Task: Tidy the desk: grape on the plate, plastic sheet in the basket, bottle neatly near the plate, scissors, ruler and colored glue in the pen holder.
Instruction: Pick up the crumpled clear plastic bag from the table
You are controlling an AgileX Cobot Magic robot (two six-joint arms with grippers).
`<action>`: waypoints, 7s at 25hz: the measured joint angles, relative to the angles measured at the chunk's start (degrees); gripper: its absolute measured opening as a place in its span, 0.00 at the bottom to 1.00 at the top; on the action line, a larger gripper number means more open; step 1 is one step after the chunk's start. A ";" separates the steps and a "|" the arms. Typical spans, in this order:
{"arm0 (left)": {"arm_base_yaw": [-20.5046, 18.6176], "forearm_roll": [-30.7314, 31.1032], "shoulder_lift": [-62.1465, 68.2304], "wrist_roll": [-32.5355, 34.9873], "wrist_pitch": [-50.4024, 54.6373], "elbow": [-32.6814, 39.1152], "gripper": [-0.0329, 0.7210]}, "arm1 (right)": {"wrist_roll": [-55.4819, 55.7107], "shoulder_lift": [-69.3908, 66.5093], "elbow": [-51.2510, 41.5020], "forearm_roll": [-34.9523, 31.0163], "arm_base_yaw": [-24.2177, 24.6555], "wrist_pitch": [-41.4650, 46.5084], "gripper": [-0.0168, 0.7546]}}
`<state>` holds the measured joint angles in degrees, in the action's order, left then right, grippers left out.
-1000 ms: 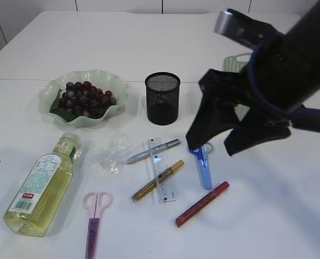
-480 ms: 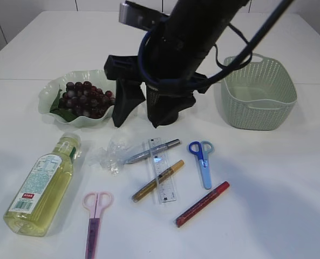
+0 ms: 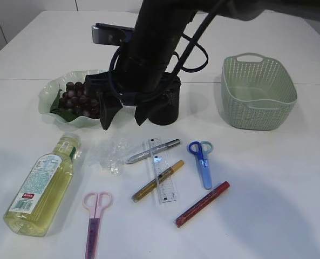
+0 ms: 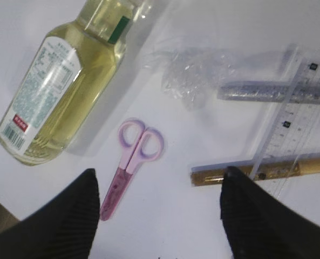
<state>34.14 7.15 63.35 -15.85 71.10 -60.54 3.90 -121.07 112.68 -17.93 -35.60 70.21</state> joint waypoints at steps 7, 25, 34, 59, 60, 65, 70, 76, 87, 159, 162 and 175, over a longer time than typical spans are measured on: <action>0.00 1.55 0.00 0.00 0.00 0.00 0.63 | 0.03 -6.12 6.25 2.58 0.00 0.15 0.73; 0.00 2.46 0.00 0.00 0.00 0.00 0.63 | 0.90 -17.44 15.31 5.54 0.00 0.12 0.73; 0.00 2.46 0.00 0.00 0.00 0.00 0.63 | 1.13 -17.91 15.68 5.68 0.00 -1.27 0.73; 0.00 2.59 0.00 0.00 0.00 0.00 0.63 | 5.04 -18.88 15.68 6.73 0.00 -3.93 0.85; 0.00 2.59 0.00 0.00 0.00 0.00 0.63 | 5.03 -19.14 15.68 6.49 0.00 -3.93 0.85; 0.00 2.59 0.00 0.00 0.00 0.00 0.63 | 5.03 -20.53 15.68 5.83 0.00 -3.93 0.85; 0.00 2.59 0.00 0.00 0.00 0.00 0.63 | 5.03 -20.66 15.68 5.27 0.00 -3.55 0.85; 0.00 2.59 0.00 0.00 0.00 0.00 0.63 | 5.03 -20.66 15.68 5.09 -0.21 -3.55 0.84; 0.00 2.59 0.00 0.00 0.00 0.00 0.62 | 5.03 -21.90 15.68 4.51 -0.21 -3.44 0.81; 0.00 2.59 0.00 0.00 0.00 0.00 0.62 | 6.03 -23.60 24.42 -1.56 -0.21 0.20 0.08; 0.00 2.59 0.00 0.00 0.00 0.00 0.62 | 6.03 -23.23 25.62 -1.35 -0.07 0.34 0.08; 0.00 2.59 0.00 0.00 0.00 0.00 0.62 | 6.48 -17.93 28.83 5.28 4.09 1.08 0.08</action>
<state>34.14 9.74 63.35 -15.85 71.10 -60.54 10.38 -139.00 141.52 -12.64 -31.51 71.29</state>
